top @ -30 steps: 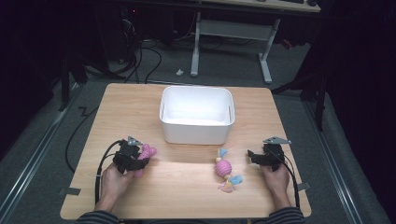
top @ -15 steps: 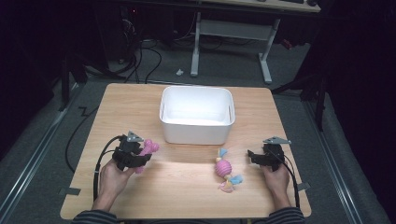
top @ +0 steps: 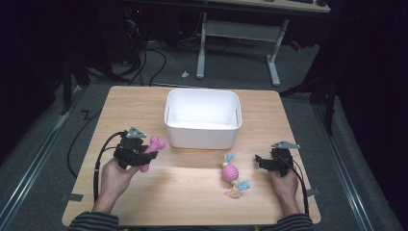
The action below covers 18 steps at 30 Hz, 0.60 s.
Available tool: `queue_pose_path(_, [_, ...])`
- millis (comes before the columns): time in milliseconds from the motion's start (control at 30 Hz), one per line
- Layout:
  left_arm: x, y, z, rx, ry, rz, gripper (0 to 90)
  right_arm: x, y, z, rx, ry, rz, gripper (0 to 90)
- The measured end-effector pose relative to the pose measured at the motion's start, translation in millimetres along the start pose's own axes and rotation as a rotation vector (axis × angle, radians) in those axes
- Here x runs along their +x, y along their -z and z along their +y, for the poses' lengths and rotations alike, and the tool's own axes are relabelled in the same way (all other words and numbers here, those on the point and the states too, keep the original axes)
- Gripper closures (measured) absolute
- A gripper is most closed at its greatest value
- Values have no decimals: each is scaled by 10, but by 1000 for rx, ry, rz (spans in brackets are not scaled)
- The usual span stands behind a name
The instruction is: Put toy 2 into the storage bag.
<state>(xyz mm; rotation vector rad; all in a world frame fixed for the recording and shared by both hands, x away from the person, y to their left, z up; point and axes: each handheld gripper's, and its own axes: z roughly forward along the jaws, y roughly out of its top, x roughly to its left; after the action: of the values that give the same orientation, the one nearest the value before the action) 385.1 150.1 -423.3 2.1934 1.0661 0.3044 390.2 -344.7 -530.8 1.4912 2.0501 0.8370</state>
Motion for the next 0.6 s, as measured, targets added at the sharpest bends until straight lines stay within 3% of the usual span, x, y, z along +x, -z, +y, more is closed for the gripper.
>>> queue_pose_path(233, [-26, 95, 96, 14, -27, -3, 585, 0, 0, 0, 0, 0, 0, 191])
queue_pose_path(600, [-23, 168, 236, -7, -21, -52, 584, 0, 0, 0, 0, 0, 0, 191])
